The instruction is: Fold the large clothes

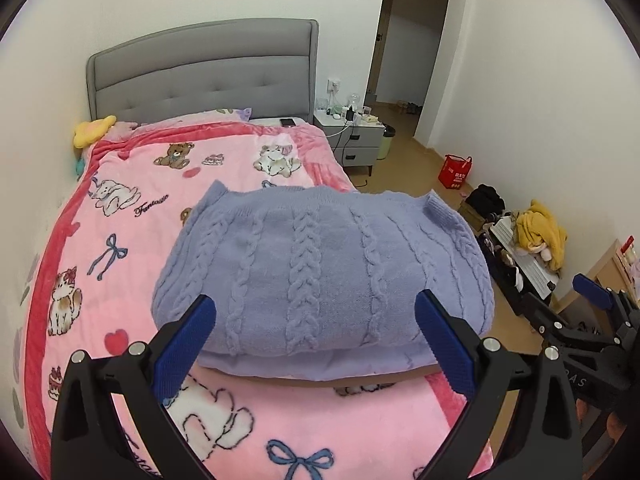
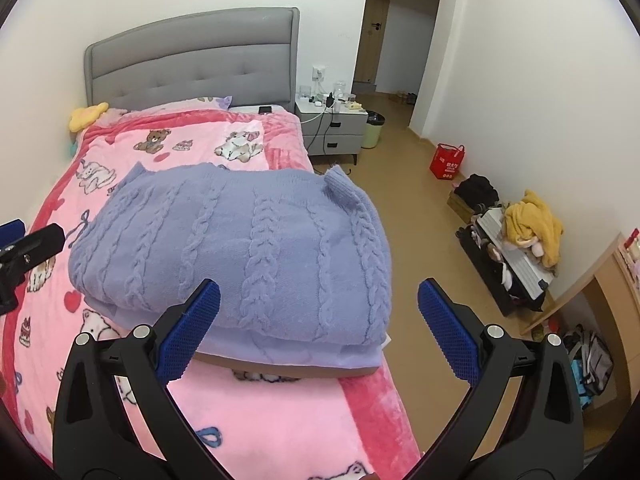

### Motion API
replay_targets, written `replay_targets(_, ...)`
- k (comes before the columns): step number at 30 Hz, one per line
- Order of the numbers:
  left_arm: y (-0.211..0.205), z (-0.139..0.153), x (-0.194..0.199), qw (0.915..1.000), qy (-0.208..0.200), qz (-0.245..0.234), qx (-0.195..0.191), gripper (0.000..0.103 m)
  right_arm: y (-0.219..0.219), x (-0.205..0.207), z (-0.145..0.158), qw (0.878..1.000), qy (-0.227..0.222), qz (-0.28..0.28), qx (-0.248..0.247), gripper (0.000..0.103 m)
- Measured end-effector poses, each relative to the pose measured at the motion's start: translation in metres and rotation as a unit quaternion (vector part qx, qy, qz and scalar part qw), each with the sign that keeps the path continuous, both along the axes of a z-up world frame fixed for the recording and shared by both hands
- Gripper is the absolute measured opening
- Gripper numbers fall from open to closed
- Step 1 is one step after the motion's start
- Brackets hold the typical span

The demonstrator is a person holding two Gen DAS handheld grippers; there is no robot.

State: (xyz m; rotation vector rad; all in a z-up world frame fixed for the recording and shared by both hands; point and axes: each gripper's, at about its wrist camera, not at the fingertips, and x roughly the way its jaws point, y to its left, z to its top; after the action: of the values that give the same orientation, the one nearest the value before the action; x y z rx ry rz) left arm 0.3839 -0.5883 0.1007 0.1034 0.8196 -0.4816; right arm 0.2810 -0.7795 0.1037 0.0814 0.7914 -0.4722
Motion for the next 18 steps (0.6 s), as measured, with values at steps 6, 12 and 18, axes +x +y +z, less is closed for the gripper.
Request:
replay_targets(6,-0.0068,0.0047,-0.0021,0.9997,-0.019,0.0,0.015,0.098,-0.0022,-0.0011,0.0031,1.0,-0.005,-0.003,-0.001,0.095)
replay_targets(12,-0.0092,0.0085,-0.0023,0.9995,-0.025,-0.002,0.018,0.098,-0.0005,-0.0041,0.0054,1.0,-0.01,-0.005,0.004,0.095)
replay_targets(18,-0.0092,0.0099,-0.0023,0.9994,-0.028,-0.003,0.022,0.098,0.0016,-0.0037,0.0072,1.0,-0.012,-0.003,0.003,0.095)
